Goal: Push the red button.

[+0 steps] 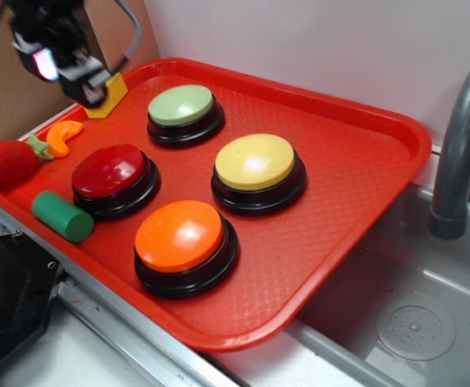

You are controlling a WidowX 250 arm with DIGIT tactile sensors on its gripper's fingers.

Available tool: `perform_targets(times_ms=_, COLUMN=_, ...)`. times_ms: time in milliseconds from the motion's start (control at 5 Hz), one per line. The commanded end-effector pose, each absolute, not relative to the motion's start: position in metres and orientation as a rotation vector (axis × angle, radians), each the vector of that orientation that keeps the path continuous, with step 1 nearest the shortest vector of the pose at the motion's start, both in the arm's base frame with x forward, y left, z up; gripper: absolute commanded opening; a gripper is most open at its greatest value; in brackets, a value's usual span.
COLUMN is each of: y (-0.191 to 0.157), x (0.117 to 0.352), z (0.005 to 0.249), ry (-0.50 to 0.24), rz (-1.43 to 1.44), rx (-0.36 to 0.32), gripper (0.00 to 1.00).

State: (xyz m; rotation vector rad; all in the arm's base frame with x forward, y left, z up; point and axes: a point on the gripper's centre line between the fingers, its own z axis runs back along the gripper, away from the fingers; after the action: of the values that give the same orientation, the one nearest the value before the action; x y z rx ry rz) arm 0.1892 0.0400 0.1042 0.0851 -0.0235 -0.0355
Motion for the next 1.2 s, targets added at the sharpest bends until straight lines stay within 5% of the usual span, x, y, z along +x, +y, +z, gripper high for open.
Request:
perform_targets(times_ms=0, y=0.024, x=0.185, z=0.071, ry=-0.043, rz=0.015, rx=0.099, gripper=1.00)
perform_targets(times_ms=600, y=0.030, x=0.191, z=0.042, ry=-0.068, rz=0.023, rx=0.081, gripper=1.00)
perform_targets(times_ms=800, y=0.030, x=0.191, z=0.049, ry=-0.069, rz=0.013, rx=0.068, gripper=1.00)
perform_targets(times_ms=1000, y=0.033, x=0.187, z=0.086, ry=-0.063, rz=0.017, rx=0.045, gripper=1.00)
